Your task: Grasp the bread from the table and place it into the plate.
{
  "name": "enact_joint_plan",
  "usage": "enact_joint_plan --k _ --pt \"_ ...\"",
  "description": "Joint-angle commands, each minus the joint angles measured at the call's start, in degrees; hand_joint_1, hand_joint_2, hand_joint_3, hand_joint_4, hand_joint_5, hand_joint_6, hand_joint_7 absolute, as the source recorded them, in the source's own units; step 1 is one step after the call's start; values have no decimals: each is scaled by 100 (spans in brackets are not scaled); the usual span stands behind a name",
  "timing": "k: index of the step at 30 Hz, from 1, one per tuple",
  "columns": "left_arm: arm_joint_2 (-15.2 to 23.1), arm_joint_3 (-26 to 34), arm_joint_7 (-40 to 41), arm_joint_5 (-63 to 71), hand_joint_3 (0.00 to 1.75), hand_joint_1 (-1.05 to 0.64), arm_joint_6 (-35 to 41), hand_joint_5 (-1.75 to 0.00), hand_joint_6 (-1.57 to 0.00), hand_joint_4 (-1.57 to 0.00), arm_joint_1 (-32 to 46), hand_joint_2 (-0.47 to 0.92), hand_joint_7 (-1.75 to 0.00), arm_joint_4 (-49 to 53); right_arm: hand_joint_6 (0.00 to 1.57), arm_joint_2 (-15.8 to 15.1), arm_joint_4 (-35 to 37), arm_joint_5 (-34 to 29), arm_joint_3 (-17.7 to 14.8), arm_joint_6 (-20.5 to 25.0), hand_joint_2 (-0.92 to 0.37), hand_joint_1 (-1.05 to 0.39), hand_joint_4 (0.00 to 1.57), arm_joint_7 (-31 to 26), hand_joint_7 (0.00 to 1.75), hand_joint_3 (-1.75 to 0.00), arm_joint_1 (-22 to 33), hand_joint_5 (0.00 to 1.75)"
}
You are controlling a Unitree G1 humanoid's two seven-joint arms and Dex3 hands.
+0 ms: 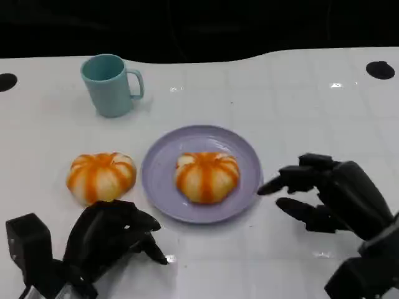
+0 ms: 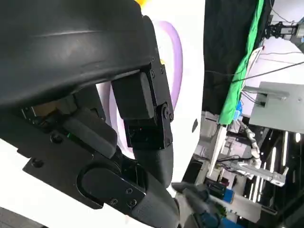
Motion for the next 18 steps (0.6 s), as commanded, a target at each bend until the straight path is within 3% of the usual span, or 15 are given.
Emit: enact_joint_plan --k 1,5,10,18 --pt "59 4 30 12 0 -105 14 -59 -157 -157 11 74 -19 -17 84 -218 -500 312 -204 3 -49 -9 83 381 120 -115 484 168" --pt "58 2 -1 -5 0 -105 25 -59 -157 -157 0 74 -19 -14 80 -164 -831 197 -349 76 -39 -12 85 343 135 -129 841 174" --pt "68 -9 -5 5 0 -105 16 -59 -157 -157 10 74 -18 -25 75 -53 -965 -95 -383 171 -40 -13 90 80 150 -125 1139 175" --pt "101 7 -41 -24 0 -105 62 -58 -157 -157 17 74 -18 -33 74 -4 -599 -698 -263 134 -38 -13 92 -511 153 -126 1107 175"
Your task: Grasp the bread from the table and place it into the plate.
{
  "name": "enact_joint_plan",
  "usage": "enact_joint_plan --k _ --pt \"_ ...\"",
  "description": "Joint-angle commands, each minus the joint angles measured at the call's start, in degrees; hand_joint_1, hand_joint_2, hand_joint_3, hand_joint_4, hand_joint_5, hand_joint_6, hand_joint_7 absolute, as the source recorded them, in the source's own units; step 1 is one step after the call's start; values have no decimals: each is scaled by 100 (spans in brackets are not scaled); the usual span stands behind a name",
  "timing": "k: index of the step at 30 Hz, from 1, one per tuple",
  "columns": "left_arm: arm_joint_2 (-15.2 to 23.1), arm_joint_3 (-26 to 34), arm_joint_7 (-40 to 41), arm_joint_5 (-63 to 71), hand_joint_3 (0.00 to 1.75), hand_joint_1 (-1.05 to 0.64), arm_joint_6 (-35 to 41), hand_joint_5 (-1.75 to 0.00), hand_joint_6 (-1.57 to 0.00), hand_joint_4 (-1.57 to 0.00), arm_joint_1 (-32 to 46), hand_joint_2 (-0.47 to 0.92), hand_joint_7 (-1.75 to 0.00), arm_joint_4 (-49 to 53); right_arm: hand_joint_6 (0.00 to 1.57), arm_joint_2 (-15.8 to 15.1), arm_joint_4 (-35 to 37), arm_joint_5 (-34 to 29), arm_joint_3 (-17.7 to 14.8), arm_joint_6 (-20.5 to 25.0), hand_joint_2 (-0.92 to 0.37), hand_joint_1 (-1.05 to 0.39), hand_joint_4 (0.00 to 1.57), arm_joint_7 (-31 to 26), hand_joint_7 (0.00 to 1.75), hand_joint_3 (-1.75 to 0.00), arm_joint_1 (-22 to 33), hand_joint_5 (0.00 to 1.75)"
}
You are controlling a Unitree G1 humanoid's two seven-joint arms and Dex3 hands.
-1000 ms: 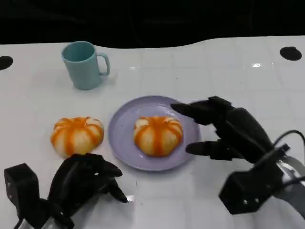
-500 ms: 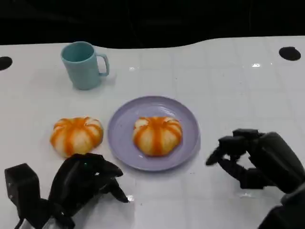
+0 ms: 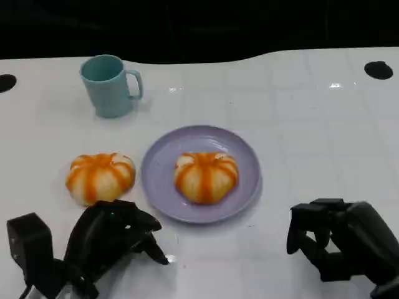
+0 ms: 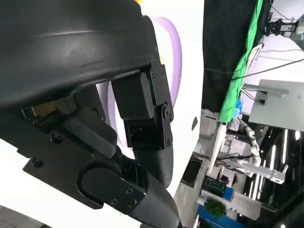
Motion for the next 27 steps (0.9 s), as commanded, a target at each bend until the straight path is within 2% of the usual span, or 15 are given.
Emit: enact_joint_plan --k 1,4,12,27 --pt "109 30 -37 -27 0 -105 71 -58 -157 -157 21 74 -18 -27 74 -44 194 -266 44 41 -38 -13 92 -311 153 -126 -47 175" --pt "120 37 -77 -46 0 -105 85 -58 -157 -157 20 73 -17 -24 71 -58 295 -376 83 67 -35 -13 91 -447 162 -129 -108 175" --pt "135 54 -73 -54 0 -105 98 -58 -157 -157 -6 73 -17 10 66 -79 472 -369 103 89 -38 -13 89 -553 169 -128 -264 175" --pt "167 32 -54 14 1 -105 12 -57 -157 -157 -7 74 -18 29 69 -132 671 -500 202 52 -36 -14 91 -728 166 -126 -422 175"
